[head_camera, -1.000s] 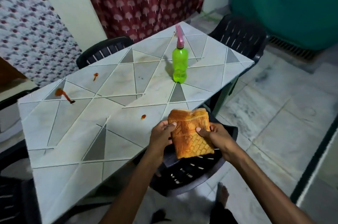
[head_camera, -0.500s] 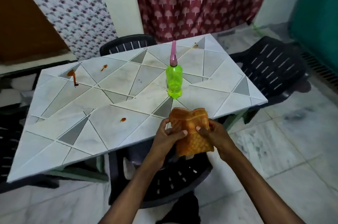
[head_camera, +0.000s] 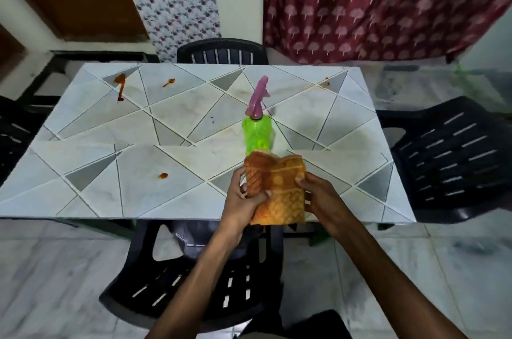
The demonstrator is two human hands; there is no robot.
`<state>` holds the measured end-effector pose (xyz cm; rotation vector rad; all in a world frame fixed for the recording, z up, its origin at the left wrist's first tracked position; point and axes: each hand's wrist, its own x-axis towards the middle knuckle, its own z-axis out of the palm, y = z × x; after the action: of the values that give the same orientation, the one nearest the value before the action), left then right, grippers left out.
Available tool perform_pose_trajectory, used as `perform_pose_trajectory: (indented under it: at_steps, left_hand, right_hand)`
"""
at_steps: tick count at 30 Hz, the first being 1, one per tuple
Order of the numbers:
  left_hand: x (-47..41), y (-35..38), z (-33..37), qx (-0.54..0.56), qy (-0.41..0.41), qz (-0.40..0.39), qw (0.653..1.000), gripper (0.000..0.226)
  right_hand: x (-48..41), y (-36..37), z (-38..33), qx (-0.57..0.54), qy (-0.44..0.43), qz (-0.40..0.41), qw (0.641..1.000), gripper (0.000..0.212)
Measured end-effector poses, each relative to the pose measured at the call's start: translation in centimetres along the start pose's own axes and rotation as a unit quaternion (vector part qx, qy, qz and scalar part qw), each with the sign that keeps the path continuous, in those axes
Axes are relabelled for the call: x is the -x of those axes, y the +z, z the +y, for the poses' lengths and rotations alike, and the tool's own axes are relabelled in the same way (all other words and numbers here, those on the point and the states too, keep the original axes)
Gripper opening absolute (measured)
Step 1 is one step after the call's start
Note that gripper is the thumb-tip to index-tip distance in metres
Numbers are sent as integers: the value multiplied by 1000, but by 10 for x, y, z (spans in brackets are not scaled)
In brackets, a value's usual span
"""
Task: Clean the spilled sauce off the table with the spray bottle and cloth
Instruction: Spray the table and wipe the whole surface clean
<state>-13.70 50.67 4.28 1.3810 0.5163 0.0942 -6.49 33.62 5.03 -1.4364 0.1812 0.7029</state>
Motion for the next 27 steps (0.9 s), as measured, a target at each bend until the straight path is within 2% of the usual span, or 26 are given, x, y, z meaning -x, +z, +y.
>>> perform_pose_trajectory:
  at_steps: [3, 6, 11, 15, 17, 20, 22, 24, 27]
  left_hand:
    - [-2, 15, -4, -15, -9, 24, 1000, 70]
    - [2, 31, -10, -12, -2, 53, 999, 81]
    - [7, 51, -21, 69, 14, 177, 982, 84]
    - [10, 54, -21, 133, 5, 260, 957, 89]
    - [6, 46, -18, 143, 10, 294, 945, 81]
    - [-8, 17, -14, 176, 8, 339, 924, 79]
    - [-21, -9, -9, 204, 3, 344, 917, 84]
    - [-40, -37, -4, 216, -5, 339, 916, 86]
    - [-75, -76, 3, 232, -14, 335, 913, 90]
  right_hand:
    - [-16, -19, -4, 19, -6, -37, 999, 28]
    - [-31, -27, -12, 32, -2, -58, 998, 44]
    - [-56, -29, -16, 90, 33, -132, 987, 17]
    - [-73, -21, -27, 142, 45, -163, 975, 17]
    - [-87, -14, -33, 199, -17, -120, 972, 32]
    - [-108, 2, -47, 304, -151, -34, 940, 88]
    - [-117, 19, -60, 336, -225, -3, 914, 116]
    - [-126, 40, -75, 346, -300, 26, 889, 126]
    - [-140, 73, -86, 328, -379, 56, 863, 126]
